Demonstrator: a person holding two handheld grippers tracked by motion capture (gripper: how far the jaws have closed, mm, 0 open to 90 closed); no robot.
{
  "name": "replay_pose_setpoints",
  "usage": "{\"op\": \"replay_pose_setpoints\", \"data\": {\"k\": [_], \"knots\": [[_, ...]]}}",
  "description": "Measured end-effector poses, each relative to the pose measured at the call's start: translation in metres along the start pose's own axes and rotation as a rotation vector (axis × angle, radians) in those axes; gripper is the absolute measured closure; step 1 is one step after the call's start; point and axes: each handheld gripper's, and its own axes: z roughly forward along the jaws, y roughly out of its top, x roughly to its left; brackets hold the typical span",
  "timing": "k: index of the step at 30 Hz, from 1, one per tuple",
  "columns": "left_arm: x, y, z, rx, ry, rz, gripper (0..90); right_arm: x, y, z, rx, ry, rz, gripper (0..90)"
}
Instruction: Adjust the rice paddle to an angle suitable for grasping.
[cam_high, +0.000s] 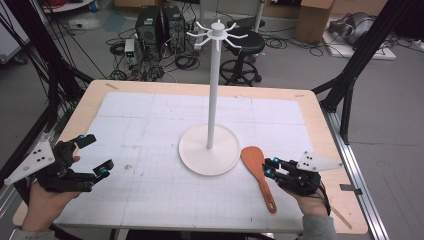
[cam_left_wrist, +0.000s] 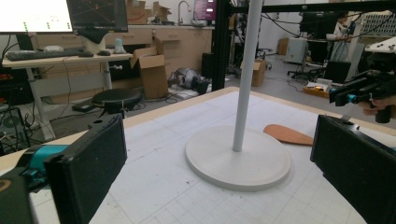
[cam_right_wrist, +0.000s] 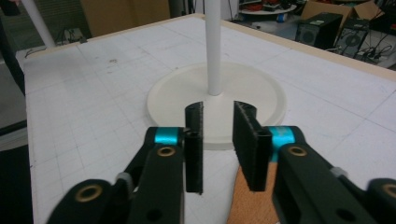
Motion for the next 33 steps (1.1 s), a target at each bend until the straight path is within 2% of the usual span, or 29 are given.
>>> {"op": "replay_pose_setpoints", "data": {"k": [4, 5, 8, 12, 16, 22, 26, 33], "knots": [[0.0, -0.002, 0.002, 0.022, -0.028, 0.018, 4.1, -0.001, -0.004, 0.0, 0.002, 0.003, 0.006, 86.0], [0.0, -0.003, 0.002, 0.024, -0.036, 0.021, 4.0, -0.002, -0.006, 0.0, 0.004, 0.018, 0.008, 89.1], [0.0, -0.004, 0.003, 0.02, -0.05, 0.01, 4.1, -0.003, -0.01, 0.002, 0.011, 0.036, 0.004, 89.6], [0.0, -0.004, 0.004, 0.027, -0.047, 0.011, 4.1, -0.002, -0.013, 0.005, 0.036, 0.068, 0.032, 89.6], [0.0, -0.004, 0.003, 0.028, -0.045, 0.005, 4.1, -0.001, -0.02, 0.012, 0.083, 0.104, 0.049, 89.7], [0.0, -0.005, 0.005, 0.04, -0.051, -0.001, 4.1, 0.0, -0.025, 0.022, 0.141, 0.125, 0.041, 89.7], [0.0, -0.007, 0.005, 0.05, -0.051, -0.003, 4.0, 0.001, -0.032, 0.031, 0.228, 0.129, 0.018, 89.7], [0.001, -0.006, 0.004, 0.049, -0.049, -0.005, 4.1, -0.001, -0.039, 0.033, 0.256, 0.127, 0.036, 89.7]]}}
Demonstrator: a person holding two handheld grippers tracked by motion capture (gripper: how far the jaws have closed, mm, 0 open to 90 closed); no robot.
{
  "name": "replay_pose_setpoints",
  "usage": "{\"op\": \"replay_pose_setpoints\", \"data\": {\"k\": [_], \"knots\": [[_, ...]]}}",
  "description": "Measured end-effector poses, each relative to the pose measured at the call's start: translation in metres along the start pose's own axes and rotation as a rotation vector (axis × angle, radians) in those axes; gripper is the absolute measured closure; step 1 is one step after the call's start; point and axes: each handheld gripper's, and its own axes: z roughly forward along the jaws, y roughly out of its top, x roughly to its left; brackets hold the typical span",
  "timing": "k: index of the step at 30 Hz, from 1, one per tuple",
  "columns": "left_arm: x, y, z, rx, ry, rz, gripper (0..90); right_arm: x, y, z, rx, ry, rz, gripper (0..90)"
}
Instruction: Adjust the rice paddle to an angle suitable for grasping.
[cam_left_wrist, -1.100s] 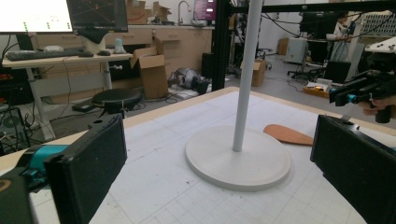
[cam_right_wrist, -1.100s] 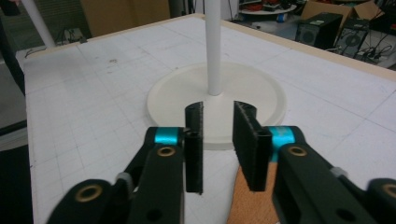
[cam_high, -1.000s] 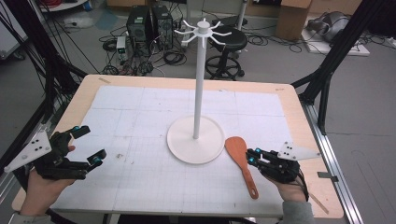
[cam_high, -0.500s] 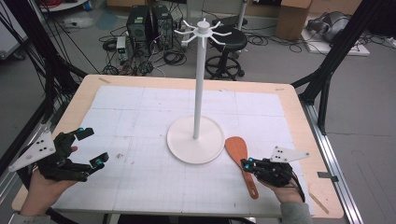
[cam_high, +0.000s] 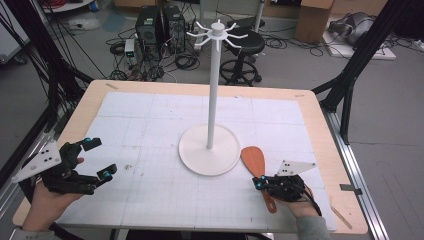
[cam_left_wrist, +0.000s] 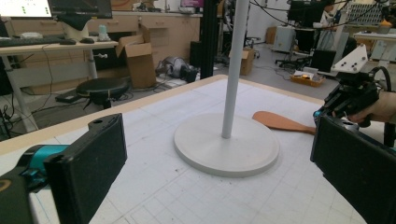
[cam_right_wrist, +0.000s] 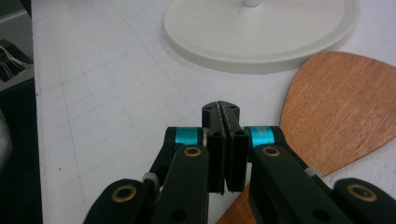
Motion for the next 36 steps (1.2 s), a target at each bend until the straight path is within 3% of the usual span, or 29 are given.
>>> {"op": "replay_pose_setpoints", "data": {"k": [9, 14, 28, 36], "knots": [[0.0, -0.001, 0.0, 0.006, 0.001, -0.002, 4.1, 0.0, -0.005, 0.007, 0.065, 0.008, -0.009, 89.8], [0.001, -0.001, 0.0, 0.008, 0.004, -0.006, 4.1, 0.001, -0.007, 0.013, 0.146, 0.005, -0.013, 89.9], [0.003, -0.004, -0.003, 0.008, 0.012, -0.02, 4.1, -0.003, -0.012, 0.005, 0.148, -0.002, 0.021, 90.0], [0.003, -0.005, -0.002, 0.018, 0.009, -0.019, 4.1, -0.014, -0.021, -0.011, 0.13, -0.072, 0.07, 90.0]]}}
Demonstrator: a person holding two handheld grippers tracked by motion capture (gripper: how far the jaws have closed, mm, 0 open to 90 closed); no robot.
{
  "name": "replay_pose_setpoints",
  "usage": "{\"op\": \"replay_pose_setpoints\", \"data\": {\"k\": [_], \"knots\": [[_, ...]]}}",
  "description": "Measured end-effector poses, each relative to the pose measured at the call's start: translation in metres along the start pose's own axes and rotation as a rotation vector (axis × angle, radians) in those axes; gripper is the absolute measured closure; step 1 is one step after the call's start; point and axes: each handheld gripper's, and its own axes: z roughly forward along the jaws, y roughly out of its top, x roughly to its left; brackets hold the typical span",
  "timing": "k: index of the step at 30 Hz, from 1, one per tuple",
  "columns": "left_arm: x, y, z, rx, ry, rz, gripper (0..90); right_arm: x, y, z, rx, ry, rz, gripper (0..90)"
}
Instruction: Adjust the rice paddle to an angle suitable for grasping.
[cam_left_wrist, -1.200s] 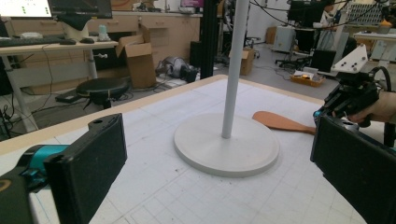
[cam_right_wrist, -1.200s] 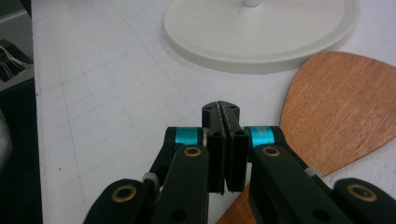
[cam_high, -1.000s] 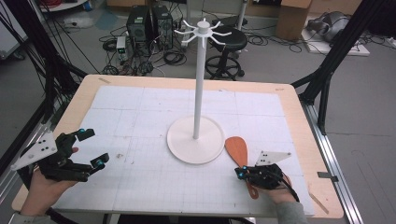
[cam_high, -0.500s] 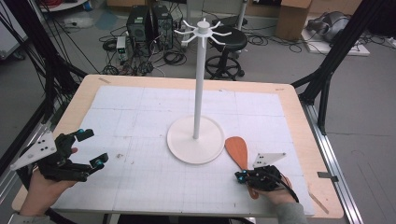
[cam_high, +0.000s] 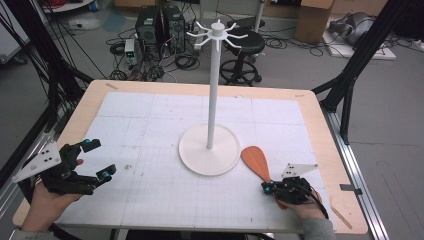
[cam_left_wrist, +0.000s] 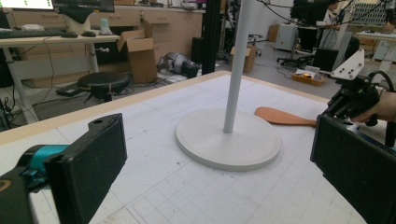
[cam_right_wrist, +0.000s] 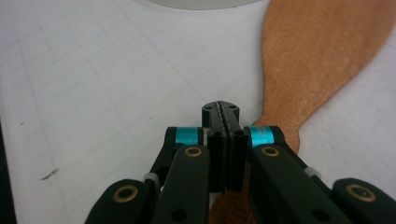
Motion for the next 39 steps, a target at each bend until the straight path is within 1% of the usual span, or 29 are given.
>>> {"op": "replay_pose_setpoints", "data": {"k": [3, 4, 5, 11, 12, 13, 14, 16, 17, 18, 19, 21, 23, 26, 30, 31, 34, 36, 37, 39], "knots": [[0.0, 0.0, 0.0, -0.001, 0.0, -0.003, 4.1, -0.007, -0.006, -0.007, -0.018, -0.025, 0.034, 90.0], [0.0, 0.0, 0.0, -0.001, 0.0, -0.003, 4.0, -0.007, -0.006, -0.007, -0.018, -0.025, 0.034, 90.0], [0.0, 0.0, -0.001, -0.003, 0.003, -0.005, 4.1, -0.01, -0.009, -0.008, -0.028, -0.024, 0.048, 90.0], [0.002, 0.001, -0.004, -0.013, 0.007, -0.011, 4.1, -0.012, -0.01, -0.009, -0.038, -0.014, 0.058, 90.0], [0.003, 0.001, -0.005, -0.014, 0.01, -0.011, 4.1, -0.012, -0.011, -0.009, -0.039, -0.025, 0.057, 90.0], [0.003, 0.001, -0.005, -0.014, 0.01, -0.011, 4.1, -0.012, -0.011, -0.009, -0.039, -0.025, 0.057, 90.0], [0.003, 0.001, -0.006, -0.015, 0.01, -0.013, 4.1, -0.014, -0.012, -0.011, -0.045, -0.043, 0.059, 90.0], [0.003, 0.001, -0.006, -0.015, 0.011, -0.015, 4.0, -0.015, -0.013, -0.012, -0.047, -0.052, 0.066, 90.0], [0.003, 0.0, -0.005, -0.013, 0.011, -0.015, 4.1, -0.017, -0.014, -0.014, -0.054, -0.071, 0.076, 90.0], [0.003, 0.0, -0.005, -0.013, 0.011, -0.015, 4.1, -0.017, -0.014, -0.015, -0.052, -0.077, 0.084, 90.0], [0.003, 0.0, -0.005, -0.013, 0.011, -0.015, 4.1, -0.017, -0.014, -0.015, -0.052, -0.077, 0.084, 90.0], [0.003, -0.001, -0.004, -0.004, 0.008, -0.014, 4.0, -0.019, -0.015, -0.016, -0.061, -0.104, 0.088, 90.0], [0.002, -0.001, -0.003, -0.004, 0.007, -0.017, 4.1, -0.021, -0.016, -0.017, -0.06, -0.113, 0.096, 90.0], [0.002, -0.001, -0.003, -0.002, 0.006, -0.016, 4.1, -0.022, -0.016, -0.018, -0.06, -0.121, 0.106, 90.0], [0.003, -0.001, -0.004, -0.002, 0.005, -0.017, 4.1, -0.022, -0.016, -0.018, -0.066, -0.11, 0.108, 90.0], [0.003, -0.001, -0.003, -0.005, 0.007, -0.017, 4.0, -0.023, -0.015, -0.02, -0.103, -0.095, 0.111, 90.0], [0.003, -0.001, -0.003, -0.004, 0.006, -0.019, 4.1, -0.023, -0.008, -0.025, -0.178, -0.091, 0.115, 90.0], [0.003, -0.002, -0.003, 0.0, 0.005, -0.022, 4.1, -0.023, -0.002, -0.025, -0.192, -0.094, 0.114, 90.0], [0.003, -0.002, -0.003, -0.002, 0.004, -0.022, 4.1, -0.024, 0.002, -0.024, -0.199, -0.097, 0.107, 90.0], [0.003, 0.0, -0.004, -0.004, 0.004, -0.017, 4.1, -0.028, 0.007, -0.022, -0.211, -0.094, 0.112, 90.0]]}}
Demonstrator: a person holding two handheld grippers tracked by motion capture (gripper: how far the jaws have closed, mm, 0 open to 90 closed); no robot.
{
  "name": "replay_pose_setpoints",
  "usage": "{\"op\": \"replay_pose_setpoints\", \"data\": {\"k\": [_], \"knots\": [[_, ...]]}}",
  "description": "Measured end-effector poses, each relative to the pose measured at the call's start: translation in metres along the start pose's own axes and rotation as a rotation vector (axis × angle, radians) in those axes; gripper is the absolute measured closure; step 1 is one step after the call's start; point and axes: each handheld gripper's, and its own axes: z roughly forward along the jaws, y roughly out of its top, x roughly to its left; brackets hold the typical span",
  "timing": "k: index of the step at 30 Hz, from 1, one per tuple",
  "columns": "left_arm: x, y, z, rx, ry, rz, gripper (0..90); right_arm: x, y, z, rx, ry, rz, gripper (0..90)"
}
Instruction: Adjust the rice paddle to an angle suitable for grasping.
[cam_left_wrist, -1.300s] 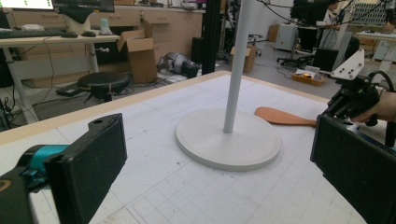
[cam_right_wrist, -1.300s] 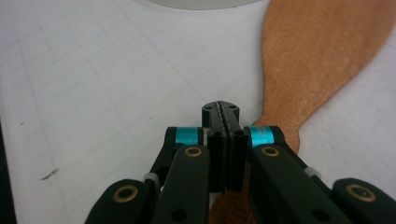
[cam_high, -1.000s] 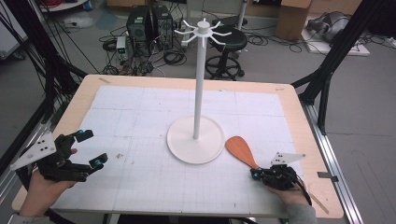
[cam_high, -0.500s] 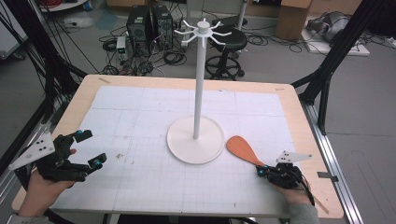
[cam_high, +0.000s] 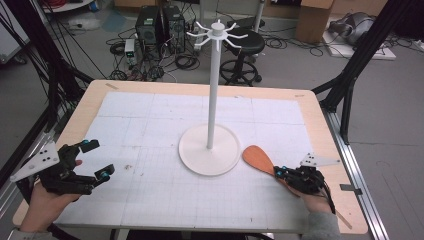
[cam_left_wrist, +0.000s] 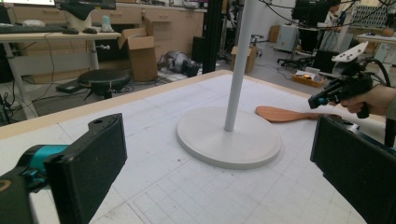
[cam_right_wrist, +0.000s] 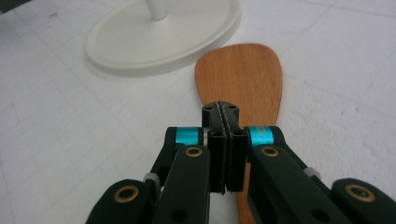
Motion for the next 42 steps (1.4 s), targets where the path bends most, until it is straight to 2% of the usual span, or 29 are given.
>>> {"op": "replay_pose_setpoints", "data": {"k": [7, 10, 12, 13, 15, 20, 22, 24, 31, 32, 38, 42], "knots": [[-0.003, 0.001, -0.001, 0.004, 0.0, 0.006, 4.0, -0.016, 0.02, 0.013, 0.03, -0.018, -0.007, 90.0], [-0.003, -0.001, -0.003, 0.008, 0.005, 0.003, 4.1, -0.018, 0.034, 0.022, 0.064, -0.024, -0.042, 90.0], [-0.003, -0.001, -0.004, 0.01, 0.006, 0.003, 4.1, -0.018, 0.039, 0.025, 0.067, -0.026, -0.053, 90.0], [-0.002, -0.002, -0.007, 0.012, 0.013, 0.003, 4.0, -0.02, 0.047, 0.031, 0.078, -0.03, -0.07, 90.0], [-0.001, -0.002, -0.01, 0.009, 0.019, -0.002, 4.1, -0.023, 0.052, 0.037, 0.089, -0.043, -0.068, 90.0], [0.0, -0.004, -0.018, 0.008, 0.039, -0.009, 4.1, -0.033, 0.054, 0.051, 0.128, -0.058, -0.056, 90.0], [0.0, -0.004, -0.019, 0.008, 0.043, -0.012, 4.0, -0.035, 0.054, 0.052, 0.129, -0.062, -0.054, 90.0], [-0.001, -0.006, -0.023, 0.01, 0.051, -0.013, 4.1, -0.038, 0.053, 0.058, 0.128, -0.087, -0.039, 90.0], [-0.008, -0.009, -0.031, 0.031, 0.061, 0.006, 4.0, -0.042, 0.056, 0.068, 0.134, -0.089, -0.043, 90.0], [-0.01, -0.009, -0.034, 0.033, 0.056, 0.011, 4.1, -0.044, 0.058, 0.071, 0.131, -0.074, -0.037, 90.0], [-0.016, -0.009, -0.039, 0.045, 0.057, 0.028, 4.1, -0.048, 0.065, 0.086, 0.172, -0.073, -0.066, 90.0], [-0.017, -0.01, -0.04, 0.05, 0.061, 0.029, 4.1, -0.048, 0.065, 0.093, 0.2, -0.095, -0.071, 90.0]]}}
